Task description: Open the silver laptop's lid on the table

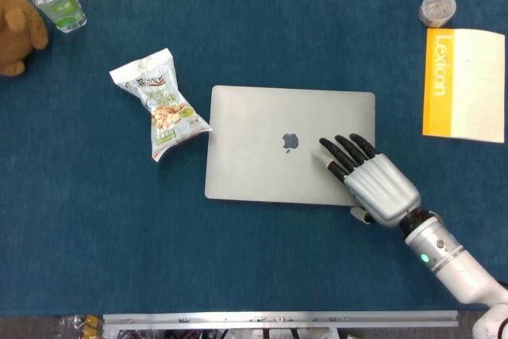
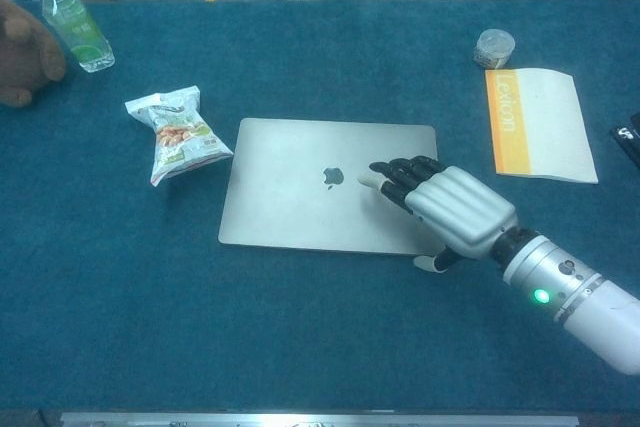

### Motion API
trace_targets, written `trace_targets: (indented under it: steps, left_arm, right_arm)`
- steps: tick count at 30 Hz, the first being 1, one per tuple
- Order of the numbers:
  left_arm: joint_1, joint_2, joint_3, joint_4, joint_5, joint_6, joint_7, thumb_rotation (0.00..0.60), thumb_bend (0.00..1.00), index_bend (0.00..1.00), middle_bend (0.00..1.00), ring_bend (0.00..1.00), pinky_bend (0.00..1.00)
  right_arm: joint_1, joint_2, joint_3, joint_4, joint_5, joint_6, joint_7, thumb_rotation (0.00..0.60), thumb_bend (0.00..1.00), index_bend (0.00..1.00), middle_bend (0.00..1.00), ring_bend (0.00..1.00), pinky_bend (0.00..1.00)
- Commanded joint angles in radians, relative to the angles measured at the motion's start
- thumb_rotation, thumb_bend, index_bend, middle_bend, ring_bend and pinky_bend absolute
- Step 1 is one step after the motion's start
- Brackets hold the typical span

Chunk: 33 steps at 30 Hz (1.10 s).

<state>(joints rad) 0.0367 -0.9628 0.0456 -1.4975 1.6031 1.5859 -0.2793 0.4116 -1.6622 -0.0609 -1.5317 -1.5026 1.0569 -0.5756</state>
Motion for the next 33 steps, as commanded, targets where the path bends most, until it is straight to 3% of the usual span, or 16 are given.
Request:
trace_targets:
  steps: [1, 9, 20, 33]
  left_arm:
    - [-0.001, 0.001, 0.001, -0.003, 0.001, -0.003, 0.004, 0.600, 0.25, 0.05, 0.00, 0.00, 0.01]
    - [0.002, 0.006, 0.000, -0.008, 0.002, 0.005, 0.009, 0.600, 0.25, 0.05, 0.00, 0.00, 0.01]
    - [0.009, 0.005, 0.002, 0.002, 0.000, 0.014, -0.003, 0.600, 0.25, 0.05, 0.00, 0.00, 0.01]
    - [0.014, 0.001, -0.001, 0.024, -0.009, 0.017, -0.027, 0.600, 0.25, 0.05, 0.00, 0.00, 0.01]
  right_arm:
    - [0.002, 0.005, 0.000, -0.012, 0.003, -0.002, 0.004, 0.600, 0.14, 0.00, 0.02, 0.00, 0.10]
    - [0.031, -0.018, 0.021, -0.046, 0.011, -0.032, 0.016, 0.600, 0.14, 0.00, 0.02, 0.00, 0.10]
    - [0.096, -0.124, 0.078, -0.016, 0.038, -0.081, -0.025, 0.600, 0.14, 0.00, 0.02, 0.00, 0.10]
    - [0.138, -0.201, 0.099, 0.037, 0.091, -0.106, -0.072, 0.600, 0.14, 0.00, 0.02, 0.00, 0.10]
